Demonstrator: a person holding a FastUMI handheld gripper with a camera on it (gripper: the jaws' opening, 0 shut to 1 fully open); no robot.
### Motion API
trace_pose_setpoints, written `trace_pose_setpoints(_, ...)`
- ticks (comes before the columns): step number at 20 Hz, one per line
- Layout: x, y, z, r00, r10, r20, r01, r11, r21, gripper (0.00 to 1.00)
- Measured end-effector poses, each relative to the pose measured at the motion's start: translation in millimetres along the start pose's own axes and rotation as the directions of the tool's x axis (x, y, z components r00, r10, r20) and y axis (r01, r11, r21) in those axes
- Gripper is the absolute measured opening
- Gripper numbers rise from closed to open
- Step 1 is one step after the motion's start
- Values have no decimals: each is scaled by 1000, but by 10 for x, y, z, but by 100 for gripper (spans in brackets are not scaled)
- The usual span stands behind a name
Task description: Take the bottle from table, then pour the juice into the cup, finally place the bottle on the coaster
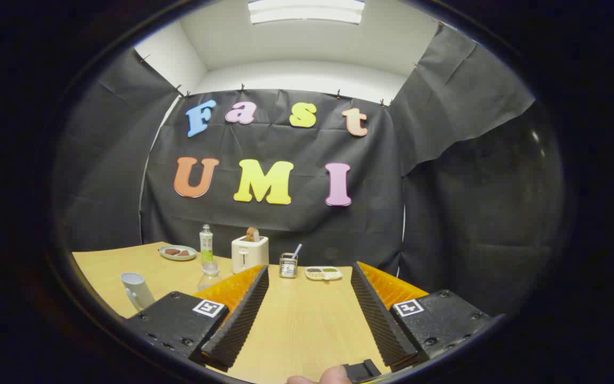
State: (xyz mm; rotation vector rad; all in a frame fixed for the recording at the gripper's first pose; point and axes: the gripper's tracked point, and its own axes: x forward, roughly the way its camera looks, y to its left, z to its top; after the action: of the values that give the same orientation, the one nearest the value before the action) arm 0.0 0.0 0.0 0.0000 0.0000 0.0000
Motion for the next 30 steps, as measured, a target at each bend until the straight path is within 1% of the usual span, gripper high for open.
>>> trace_pose_setpoints(15, 16, 127, 13, 1000, 17, -14, -17, 1000, -13, 100)
trace_pose_setpoints(23, 55, 188, -21, 999, 33, -37, -33, 999, 5, 99)
trace_pose_setpoints(26, 60, 230, 10, 999, 38, -34, -38, 999, -9, 100)
trace_pose_setpoints(30, 79, 352, 73, 997, 71, -42, -73, 997, -28, 99)
